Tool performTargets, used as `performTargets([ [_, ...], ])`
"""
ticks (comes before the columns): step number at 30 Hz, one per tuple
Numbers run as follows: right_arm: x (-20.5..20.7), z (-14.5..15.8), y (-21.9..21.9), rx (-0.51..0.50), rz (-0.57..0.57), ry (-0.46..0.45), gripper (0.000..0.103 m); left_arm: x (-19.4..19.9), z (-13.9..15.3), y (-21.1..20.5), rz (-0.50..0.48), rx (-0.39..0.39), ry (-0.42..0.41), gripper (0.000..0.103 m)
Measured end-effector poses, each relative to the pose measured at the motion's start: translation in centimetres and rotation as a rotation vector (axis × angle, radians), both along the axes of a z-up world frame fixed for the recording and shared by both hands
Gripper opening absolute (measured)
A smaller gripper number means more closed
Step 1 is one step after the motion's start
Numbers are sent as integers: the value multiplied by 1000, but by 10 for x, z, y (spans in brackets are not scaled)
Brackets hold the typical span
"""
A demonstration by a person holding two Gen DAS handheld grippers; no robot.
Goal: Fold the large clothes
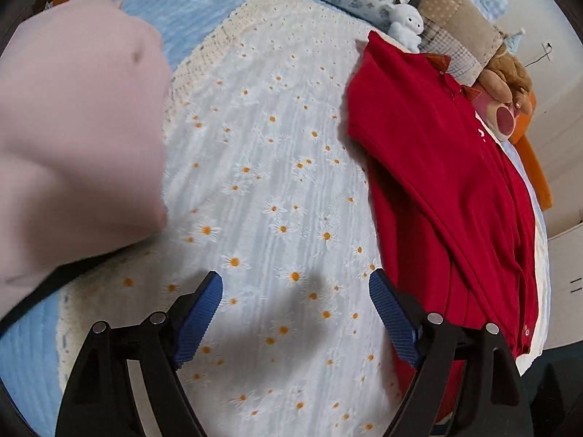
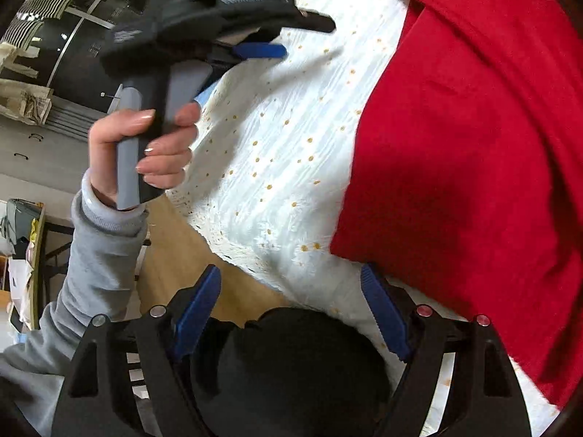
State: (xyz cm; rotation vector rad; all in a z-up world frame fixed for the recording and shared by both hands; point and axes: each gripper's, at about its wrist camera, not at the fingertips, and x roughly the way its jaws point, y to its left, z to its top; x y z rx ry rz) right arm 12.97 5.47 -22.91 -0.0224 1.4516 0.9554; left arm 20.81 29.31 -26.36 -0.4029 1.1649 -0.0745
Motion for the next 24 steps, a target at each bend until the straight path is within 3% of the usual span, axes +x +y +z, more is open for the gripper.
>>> performTargets([
  [7, -4, 1, 2, -6, -63, -88, 78, 14, 6, 4, -3, -14, -5, 86],
  [15, 1, 17, -14, 117, -160, -3, 78, 27, -4, -9, -26, -21, 21, 86],
  [20, -1, 32, -21, 134, -168, -24, 77, 27, -11, -10, -36, -21, 32, 86],
  [22, -8, 38, -17, 69, -102, -61, 78, 28, -13, -9, -41, -20, 41, 86],
  [24, -26, 55, -13, 10, -5, -208, 77, 29, -11, -8, -40, -16, 41, 86],
])
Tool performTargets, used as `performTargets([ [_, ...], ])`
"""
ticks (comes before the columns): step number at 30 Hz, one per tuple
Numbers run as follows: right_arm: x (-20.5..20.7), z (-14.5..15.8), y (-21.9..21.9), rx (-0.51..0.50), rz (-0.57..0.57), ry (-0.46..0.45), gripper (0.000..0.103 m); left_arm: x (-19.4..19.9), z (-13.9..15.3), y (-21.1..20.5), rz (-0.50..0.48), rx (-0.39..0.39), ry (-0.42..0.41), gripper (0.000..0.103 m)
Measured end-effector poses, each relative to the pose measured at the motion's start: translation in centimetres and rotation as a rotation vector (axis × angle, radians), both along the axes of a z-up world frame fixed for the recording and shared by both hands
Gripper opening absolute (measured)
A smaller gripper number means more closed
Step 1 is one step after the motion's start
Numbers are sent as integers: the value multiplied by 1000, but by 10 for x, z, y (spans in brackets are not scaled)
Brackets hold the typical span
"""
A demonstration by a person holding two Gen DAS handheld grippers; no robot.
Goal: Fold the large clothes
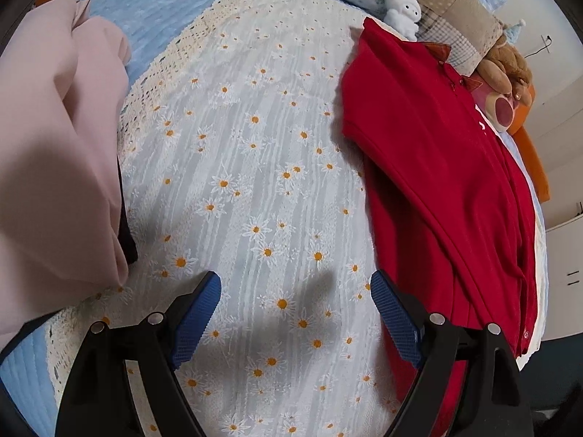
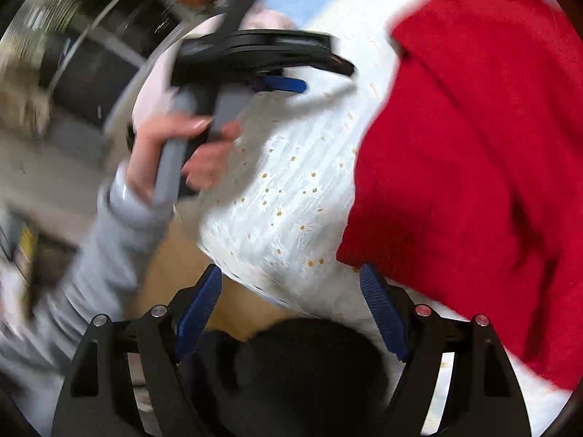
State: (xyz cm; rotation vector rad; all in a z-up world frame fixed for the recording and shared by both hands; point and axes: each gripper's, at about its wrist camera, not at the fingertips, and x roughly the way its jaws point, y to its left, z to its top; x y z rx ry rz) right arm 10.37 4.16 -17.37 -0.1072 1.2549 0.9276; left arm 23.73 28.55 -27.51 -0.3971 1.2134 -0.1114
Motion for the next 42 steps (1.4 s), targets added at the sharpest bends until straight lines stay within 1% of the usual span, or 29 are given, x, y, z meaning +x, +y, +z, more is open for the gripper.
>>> performTargets([
  [2, -19, 15, 4, -94, 87, -171, 77, 1, 3, 2, 4, 15, -9, 87],
  [3, -27, 21, 6, -148, 117, -270, 77, 2, 4, 2, 7, 19, -10, 87],
  [5, -29, 20, 14, -245, 148, -390, 76, 6, 3, 3, 17, 13, -4, 87],
  [6, -27, 14, 21, -308, 163, -446, 74, 8, 3, 3, 21, 3, -1, 87],
  [7, -23, 7, 27, -346, 183, -473, 71, 8, 2, 2, 23, -5, -1, 87],
  [8, -20, -2, 31, -377, 209, -479, 64, 8, 2, 0, 21, -13, -3, 87],
  [10, -16, -22, 42, -411, 265, -438, 64, 8, 2, -5, 5, -16, -5, 87],
  [12, -15, -35, 51, -458, 300, -462, 64, 6, -1, -9, -6, -11, -2, 87],
  [14, -10, -40, 54, -485, 309, -483, 64, 6, -3, -10, -11, -10, 0, 88],
  [16, -3, -46, 49, -469, 318, -443, 59, 6, -4, -11, -19, -5, 0, 88],
  [18, 0, -43, 46, -459, 332, -423, 49, 9, -3, -11, -23, -10, -1, 88],
  [19, 2, -40, 43, -444, 330, -407, 48, 11, -2, -11, -23, -16, -2, 88],
  [20, 5, -37, 40, -427, 316, -392, 40, 14, -2, -9, -19, -29, -3, 88],
  [21, 9, -32, 36, -418, 297, -397, 36, 17, -1, -8, -14, -44, -2, 88],
  [22, 14, -26, 32, -394, 282, -383, 36, 19, -1, -7, -11, -57, -1, 89],
  [24, 25, -16, 23, -344, 247, -332, 30, 26, 0, -5, 0, -98, 2, 89],
  [27, 37, -1, 5, -242, 190, -253, 26, 38, 2, -8, 4, -120, 1, 90],
  [29, 52, 9, -12, -149, 142, -169, 23, 46, 1, -10, 9, -154, 3, 90],
  [31, 65, 16, -29, -71, 100, -106, 21, 55, -2, -13, 27, -172, 13, 90],
  [33, 77, 23, -51, 18, 60, -54, 19, 63, -8, -15, 63, -207, 34, 90],
  [34, 80, 26, -57, 42, 47, -47, 19, 66, -10, -16, 76, -219, 43, 91],
  [36, 87, 31, -73, 113, 23, -8, 18, 72, -12, -21, 105, -212, 50, 92],
  [38, 89, 34, -86, 157, 13, 12, 18, 79, -10, -27, 119, -219, 50, 92],
  [42, 92, 34, -101, 244, 15, 45, 18, 93, -5, -37, 151, -287, 53, 92],
])
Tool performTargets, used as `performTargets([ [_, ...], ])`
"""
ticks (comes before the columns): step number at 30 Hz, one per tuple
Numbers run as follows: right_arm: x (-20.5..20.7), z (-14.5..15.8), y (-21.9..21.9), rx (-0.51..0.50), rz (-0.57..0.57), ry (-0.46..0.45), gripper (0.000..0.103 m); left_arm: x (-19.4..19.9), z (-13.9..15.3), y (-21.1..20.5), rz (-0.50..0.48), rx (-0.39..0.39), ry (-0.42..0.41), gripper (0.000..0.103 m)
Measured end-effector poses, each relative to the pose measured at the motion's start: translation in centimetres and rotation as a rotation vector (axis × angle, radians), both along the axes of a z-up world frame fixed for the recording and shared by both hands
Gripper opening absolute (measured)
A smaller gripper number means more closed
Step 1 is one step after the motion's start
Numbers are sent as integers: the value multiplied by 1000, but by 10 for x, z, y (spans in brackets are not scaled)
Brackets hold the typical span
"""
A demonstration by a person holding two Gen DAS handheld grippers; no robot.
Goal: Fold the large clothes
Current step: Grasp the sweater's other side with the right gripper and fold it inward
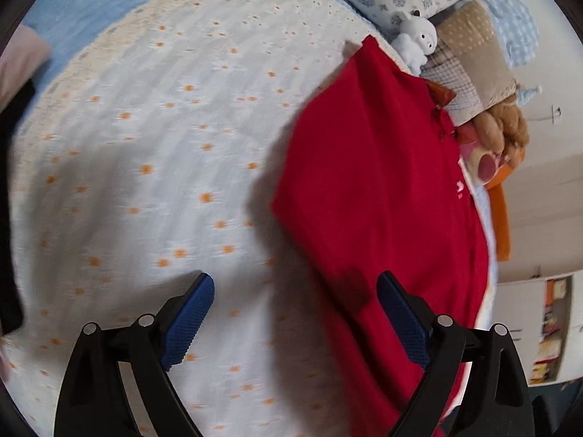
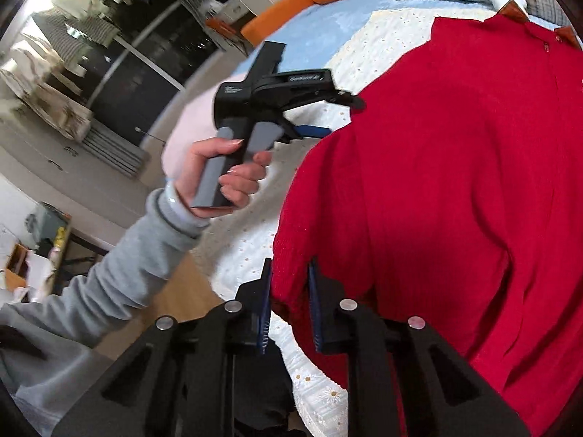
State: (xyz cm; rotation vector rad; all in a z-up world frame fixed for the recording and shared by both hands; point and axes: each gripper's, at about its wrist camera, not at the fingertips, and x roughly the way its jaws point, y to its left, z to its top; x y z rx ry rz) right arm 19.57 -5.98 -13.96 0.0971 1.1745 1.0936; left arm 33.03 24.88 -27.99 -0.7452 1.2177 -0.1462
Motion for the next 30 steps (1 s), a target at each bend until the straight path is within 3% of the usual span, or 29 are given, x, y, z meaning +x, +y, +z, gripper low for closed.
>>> performTargets([
  [7, 2, -3, -10, 72, 11, -2, 18, 31, -5, -27, 18, -20, 20, 91],
  [8, 0, -3, -10, 77, 12, -9, 18, 34, -6, -27, 36, -26, 12, 87],
  [10, -1, -4, -8, 91, 11, -15, 18, 42, -3, -28, 47, -15, -12, 65],
  [11, -2, -6, -9, 94, 11, -17, 18, 46, 0, -27, 51, 32, -14, 51],
  [15, -9, -18, -5, 120, 10, -3, 18, 57, 12, -21, 84, 83, -4, 18],
  [17, -13, -25, -5, 143, 3, 14, 18, 58, 26, -25, 92, 106, -22, 13],
  [20, -19, -27, -14, 202, -28, 38, 19, 62, 69, -65, -4, 248, -114, 13],
  [25, -26, -32, -50, 302, -118, 77, 19, 79, 105, -118, -104, 263, -150, 13],
  [30, -24, -31, -85, 342, -178, 82, 19, 80, 117, -137, -119, 303, -161, 13],
])
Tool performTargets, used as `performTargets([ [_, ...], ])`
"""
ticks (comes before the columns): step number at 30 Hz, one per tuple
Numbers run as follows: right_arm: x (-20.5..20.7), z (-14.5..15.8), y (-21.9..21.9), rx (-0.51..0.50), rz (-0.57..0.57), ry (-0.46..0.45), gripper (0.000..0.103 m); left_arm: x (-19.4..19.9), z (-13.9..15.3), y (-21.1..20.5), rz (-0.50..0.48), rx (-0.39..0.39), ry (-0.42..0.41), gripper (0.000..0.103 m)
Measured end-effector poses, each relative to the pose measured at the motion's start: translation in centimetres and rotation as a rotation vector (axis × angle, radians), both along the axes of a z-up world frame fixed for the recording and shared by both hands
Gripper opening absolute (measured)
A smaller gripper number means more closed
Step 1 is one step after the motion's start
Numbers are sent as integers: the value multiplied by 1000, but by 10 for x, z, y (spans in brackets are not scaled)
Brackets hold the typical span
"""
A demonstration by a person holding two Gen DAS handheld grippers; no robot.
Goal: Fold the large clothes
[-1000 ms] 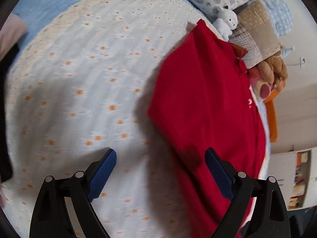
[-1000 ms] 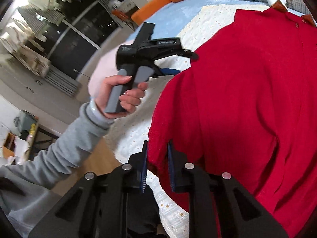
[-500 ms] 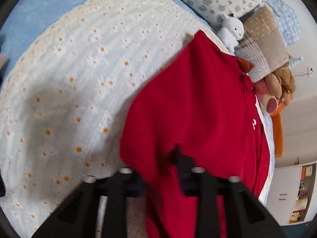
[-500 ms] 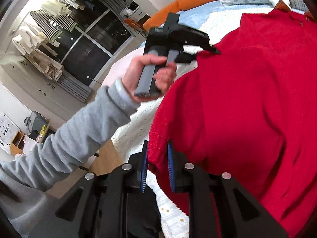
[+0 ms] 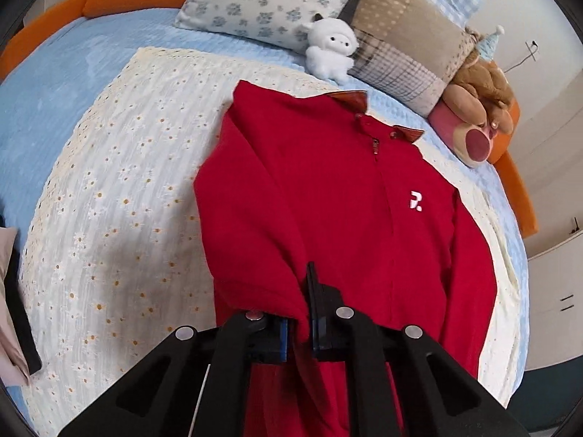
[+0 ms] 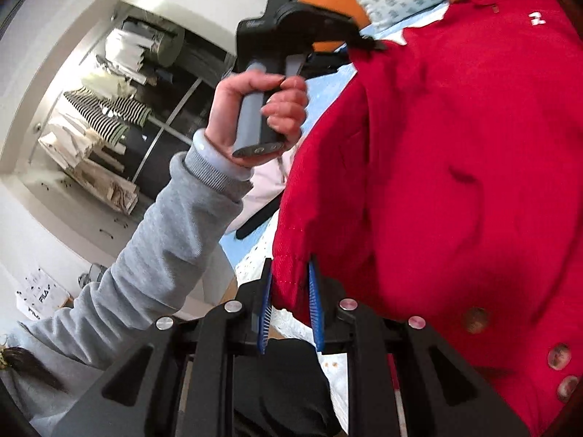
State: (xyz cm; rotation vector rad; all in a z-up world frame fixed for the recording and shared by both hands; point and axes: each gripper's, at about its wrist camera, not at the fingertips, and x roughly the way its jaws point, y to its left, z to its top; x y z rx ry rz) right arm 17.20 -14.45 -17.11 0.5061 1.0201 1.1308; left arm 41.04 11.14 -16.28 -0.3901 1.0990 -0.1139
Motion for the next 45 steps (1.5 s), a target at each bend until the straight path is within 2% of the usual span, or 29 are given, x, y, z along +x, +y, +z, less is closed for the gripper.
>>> performTargets([
  [2, -1, 1, -5, 15, -17, 6, 19, 3, 7, -16, -27, 15, -16, 14],
  [7, -14, -20, -13, 21, -42, 30, 19, 4, 10, -71, -127, 64, -13, 14],
  [11, -20, -30, -28, 16, -64, 45, 18, 5, -3, -134, -231, 126, -17, 14],
  [14, -21, -39, -40, -9, -88, 61, 19, 2, -27, -174, -298, 224, -10, 15],
  [16, -22, -47, -43, -72, -99, 65, 22, 1, -52, -195, -344, 286, 22, 29],
  [17, -23, -50, -42, -117, -97, 55, 30, 0, -62, -200, -363, 303, 35, 46],
  [18, -26, -52, -40, -167, -91, 41, 41, -2, -69, -204, -382, 315, 40, 57],
  [19, -29, -54, -39, -182, -78, 39, 46, -5, -73, -209, -399, 331, 27, 61],
  [20, -31, -55, -40, -189, -77, 38, 63, -11, -73, -213, -420, 344, 3, 69],
  [21, -34, -53, -42, -203, -85, 25, 72, -14, -71, -214, -437, 330, -2, 77],
  [23, -36, -46, -49, -215, -104, -14, 72, -19, -60, -209, -454, 259, 9, 80],
  [25, -36, -34, -62, -209, -138, -42, 72, -20, -44, -197, -437, 194, 0, 80],
  [26, -36, -29, -66, -207, -159, -62, 72, -20, -27, -185, -419, 141, -27, 80],
  [28, -35, -16, -68, -217, -200, -136, 70, -18, -3, -165, -383, 97, -75, 84],
  [29, -33, -11, -64, -215, -212, -170, 65, -15, 9, -154, -360, 90, -100, 86],
  [30, -28, -8, -56, -207, -210, -183, 53, -10, 18, -145, -336, 94, -114, 86],
  [32, -23, -7, -43, -180, -179, -190, 44, 8, 26, -122, -264, 117, -113, 86],
  [34, -14, -8, -22, -219, -163, -217, 44, 28, 20, -103, -204, 141, -94, 84],
  [37, -4, -14, 4, -315, -127, -261, 44, 70, 1, -79, -121, 172, -72, 77],
  [38, 0, -17, 7, -327, -110, -257, 44, 90, -11, -71, -89, 199, -44, 73],
  [40, 7, -28, 15, -369, -76, -249, 44, 117, -28, -61, -56, 200, -4, 65],
  [43, 15, -45, 20, -433, -34, -247, 42, 161, -50, -55, -11, 176, 5, 63],
  [45, 18, -61, 26, -465, 8, -243, 42, 180, -57, -65, -21, 196, -9, 63],
])
